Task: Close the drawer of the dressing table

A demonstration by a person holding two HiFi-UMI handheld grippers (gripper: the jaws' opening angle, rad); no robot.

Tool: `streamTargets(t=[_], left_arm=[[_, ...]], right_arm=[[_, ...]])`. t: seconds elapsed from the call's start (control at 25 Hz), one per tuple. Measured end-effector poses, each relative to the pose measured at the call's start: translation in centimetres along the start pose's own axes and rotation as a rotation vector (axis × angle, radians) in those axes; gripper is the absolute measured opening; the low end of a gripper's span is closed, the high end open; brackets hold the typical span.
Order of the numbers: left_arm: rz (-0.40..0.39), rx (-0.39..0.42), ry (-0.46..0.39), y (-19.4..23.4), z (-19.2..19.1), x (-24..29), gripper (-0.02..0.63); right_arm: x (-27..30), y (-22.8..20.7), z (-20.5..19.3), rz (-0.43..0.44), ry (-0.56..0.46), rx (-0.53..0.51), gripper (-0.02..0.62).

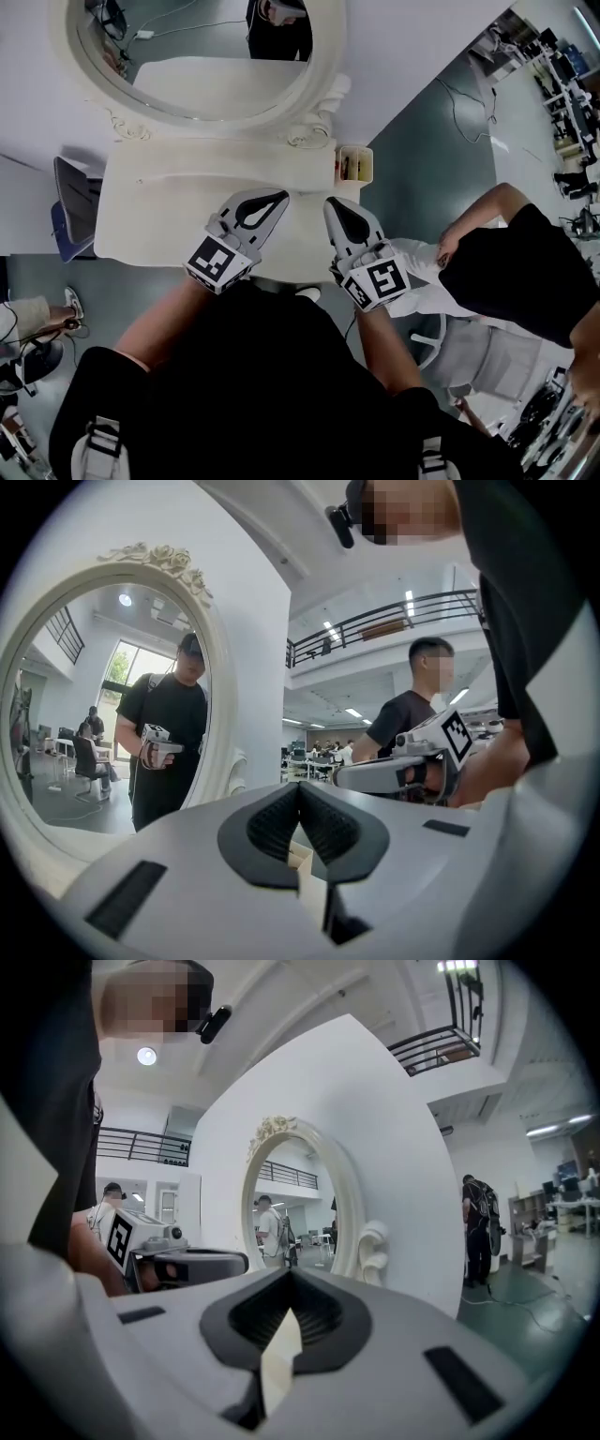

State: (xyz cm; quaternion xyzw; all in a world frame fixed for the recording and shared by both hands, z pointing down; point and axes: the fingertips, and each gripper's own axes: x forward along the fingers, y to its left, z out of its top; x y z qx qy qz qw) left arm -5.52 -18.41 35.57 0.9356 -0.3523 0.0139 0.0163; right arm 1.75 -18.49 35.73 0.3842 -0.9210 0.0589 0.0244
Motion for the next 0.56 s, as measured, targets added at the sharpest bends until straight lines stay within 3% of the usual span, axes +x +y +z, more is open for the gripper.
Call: streamTargets(t=[0.56], left_arm=[[0.011, -0.007, -0.023, -0.1, 1.6, 0.3, -0.006]], right_arm=[[-0.9, 0.2, 2.2, 0.005, -0.035, -0.009, 0.002]])
